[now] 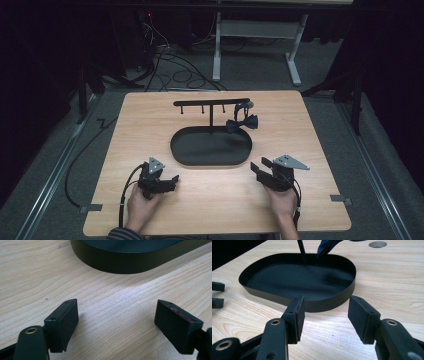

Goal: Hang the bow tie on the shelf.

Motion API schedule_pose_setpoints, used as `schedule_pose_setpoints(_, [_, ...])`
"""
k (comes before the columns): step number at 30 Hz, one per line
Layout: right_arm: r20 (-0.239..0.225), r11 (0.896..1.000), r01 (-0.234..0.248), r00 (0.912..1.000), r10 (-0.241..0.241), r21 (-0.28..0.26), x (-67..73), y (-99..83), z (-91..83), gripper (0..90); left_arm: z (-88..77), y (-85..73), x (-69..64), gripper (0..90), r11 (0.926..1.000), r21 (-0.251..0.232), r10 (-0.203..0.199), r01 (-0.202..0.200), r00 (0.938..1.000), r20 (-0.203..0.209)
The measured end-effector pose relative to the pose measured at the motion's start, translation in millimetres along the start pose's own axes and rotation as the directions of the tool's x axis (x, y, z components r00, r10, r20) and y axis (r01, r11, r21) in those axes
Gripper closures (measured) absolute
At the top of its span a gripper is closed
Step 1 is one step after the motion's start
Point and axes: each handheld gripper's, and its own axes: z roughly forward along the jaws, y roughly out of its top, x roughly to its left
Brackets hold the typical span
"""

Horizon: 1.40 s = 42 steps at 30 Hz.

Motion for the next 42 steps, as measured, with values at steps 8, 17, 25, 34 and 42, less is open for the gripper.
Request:
schedule_pose_setpoints(8, [-0.003, 1.0, -0.003, 1.0, 0.004, 0.025, 1.9, -5.4, 6.1, 48.9, -0.1, 0.0, 0.0, 19.8, 1.0, 0.0, 0.001, -0.001, 1.0, 0.0])
schedule_pose_setpoints(17, [-0.009, 0.999, -0.006, 0.9999, 0.006, 0.048, 4.3, -10.4, 11.6, 49.1, -0.1, -0.1, 0.0, 19.8, 1.0, 0.0, 0.001, -0.001, 1.0, 0.0])
schedule_pose_setpoints(25, [-0.007, 0.997, -0.002, 1.0, 0.002, 0.077, 6.1, -14.3, 18.2, 49.0, -0.1, -0.1, 0.0, 19.8, 1.0, 0.0, 0.0, 0.0, 1.0, 0.001])
schedule_pose_setpoints(34, [-0.001, 0.995, -0.004, 1.0, 0.005, 0.104, 8.8, -16.4, 23.8, 49.1, -0.1, -0.1, 0.1, 19.8, 1.0, 0.0, 0.001, -0.001, 1.0, 0.0])
schedule_pose_setpoints(42, [0.009, 0.993, 0.0, 1.0, -0.001, 0.116, 10.6, -17.2, 28.0, 49.0, -0.1, -0.1, 0.0, 19.8, 1.0, 0.0, 0.001, -0.001, 1.0, 0.0])
